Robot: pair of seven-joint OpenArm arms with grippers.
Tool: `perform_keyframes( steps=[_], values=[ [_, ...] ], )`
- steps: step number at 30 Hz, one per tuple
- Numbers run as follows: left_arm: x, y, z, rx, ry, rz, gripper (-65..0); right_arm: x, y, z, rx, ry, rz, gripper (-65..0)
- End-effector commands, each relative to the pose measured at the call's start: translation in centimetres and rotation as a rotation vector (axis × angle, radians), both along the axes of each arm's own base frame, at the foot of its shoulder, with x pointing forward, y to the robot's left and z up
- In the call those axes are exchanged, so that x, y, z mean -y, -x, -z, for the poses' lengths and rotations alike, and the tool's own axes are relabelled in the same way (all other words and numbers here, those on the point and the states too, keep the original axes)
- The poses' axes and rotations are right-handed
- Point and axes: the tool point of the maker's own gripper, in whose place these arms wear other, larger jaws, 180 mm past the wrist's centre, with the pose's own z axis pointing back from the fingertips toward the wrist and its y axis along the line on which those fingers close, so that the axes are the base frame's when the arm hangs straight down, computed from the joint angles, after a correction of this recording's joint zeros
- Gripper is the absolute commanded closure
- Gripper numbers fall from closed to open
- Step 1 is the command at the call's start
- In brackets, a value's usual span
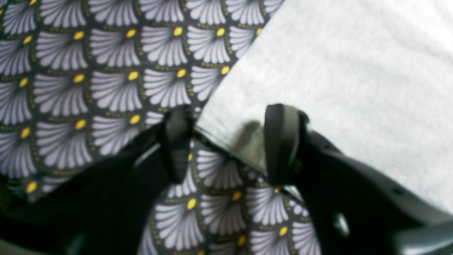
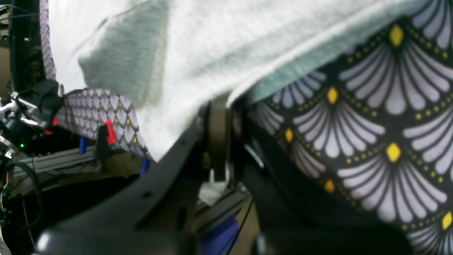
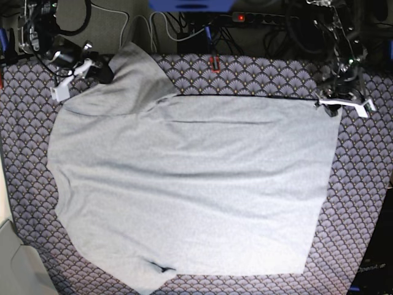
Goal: Fold the T-shirt properly
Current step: 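Grasp the shirt's shoulder edges with both grippers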
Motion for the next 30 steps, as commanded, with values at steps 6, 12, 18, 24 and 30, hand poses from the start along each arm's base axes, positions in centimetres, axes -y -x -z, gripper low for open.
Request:
perform_keyframes(
  steps=[6,12,18,24,30],
  values=[
    [1.3,0.9,1.5,-0.068,0.064,0.019,-4.2,0.9,0.5,0.2,-0.025,0.042,-0.028,0.0],
    [1.2,0.8,1.1,-0.062,0.057,0.022,-0.4,1.6,0.2,-0.1,-0.015,0.062,-0.037,0.0],
    [0.8,0.4,-0.3,-0.035,0.031,0.029,-0.4,1.8,-0.4,-1.5,0.03,0.088,-0.062,0.0],
    [0.9,0.8,-2.7,0.004,-0.014,0.056,-0.4,0.6,-0.7,-3.7,0.096,0.098,-0.102,0.0],
    [0.7,1.1,-4.5,0.032,-0.053,0.069,-0.4,1.2,-0.6,-5.5,0.157,0.219,-0.108,0.0]
  ],
)
